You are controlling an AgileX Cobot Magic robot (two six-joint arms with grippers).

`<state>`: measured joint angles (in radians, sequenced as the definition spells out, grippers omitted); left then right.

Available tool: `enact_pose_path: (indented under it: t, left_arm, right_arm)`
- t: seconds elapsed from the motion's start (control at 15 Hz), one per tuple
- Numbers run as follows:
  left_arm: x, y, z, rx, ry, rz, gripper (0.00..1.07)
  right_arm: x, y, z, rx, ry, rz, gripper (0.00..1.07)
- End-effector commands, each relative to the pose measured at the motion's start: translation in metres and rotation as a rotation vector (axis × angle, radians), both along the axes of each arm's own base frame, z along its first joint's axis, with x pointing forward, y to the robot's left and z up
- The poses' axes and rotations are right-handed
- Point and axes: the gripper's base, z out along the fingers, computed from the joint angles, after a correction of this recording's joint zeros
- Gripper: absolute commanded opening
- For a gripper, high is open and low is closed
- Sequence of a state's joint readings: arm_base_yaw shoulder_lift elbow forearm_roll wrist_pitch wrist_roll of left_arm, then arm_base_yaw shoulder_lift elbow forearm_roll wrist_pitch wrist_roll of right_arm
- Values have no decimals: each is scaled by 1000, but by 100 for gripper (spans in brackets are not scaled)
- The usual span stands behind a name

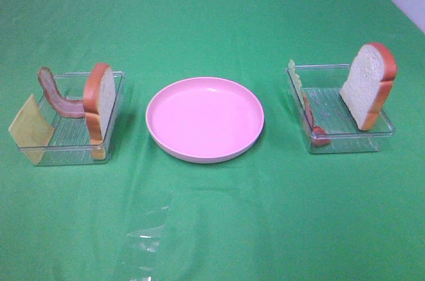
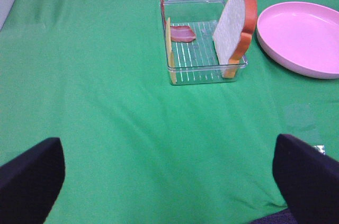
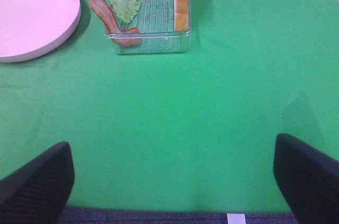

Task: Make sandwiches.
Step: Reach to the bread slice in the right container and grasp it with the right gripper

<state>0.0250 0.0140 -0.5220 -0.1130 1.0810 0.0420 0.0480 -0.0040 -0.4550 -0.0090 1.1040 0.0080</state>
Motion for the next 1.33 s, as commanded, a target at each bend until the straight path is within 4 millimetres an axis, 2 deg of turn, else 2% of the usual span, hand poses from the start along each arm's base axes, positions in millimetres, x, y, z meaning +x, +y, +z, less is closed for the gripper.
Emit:
enact_pose_path:
  t: [0.07,0.53,0.6,0.8,1.0,1.07,1.27,1.33]
  left_arm:
    - [1,0,-1,-6,0,-2,100]
    - [1,0,-1,-6,0,-2,100]
    - [1,0,-1,-6,0,-2,100]
    - [1,0,-1,-6,0,-2,100]
    - [1,0,-1,-6,0,-2,100]
    - [1,0,-1,-6,0,-2,100]
    - [1,0,-1,-6,0,-2,100]
    - [1,0,-1,-6,0,-2,100]
  right_arm:
    - [-3,0,-1,-7,-27,4,98]
    - [-1,0,4,-5,-42,4,98]
    - [4,0,9,-6,-39,5,98]
    - [36,2,23,-9,26,6,98]
    - [97,5,37,-14,140,8,98]
    - [144,7,49,-21,192,13,98]
    - [228,11,63,-55,290,47,98]
    - [243,12,65,-55,302,48,98]
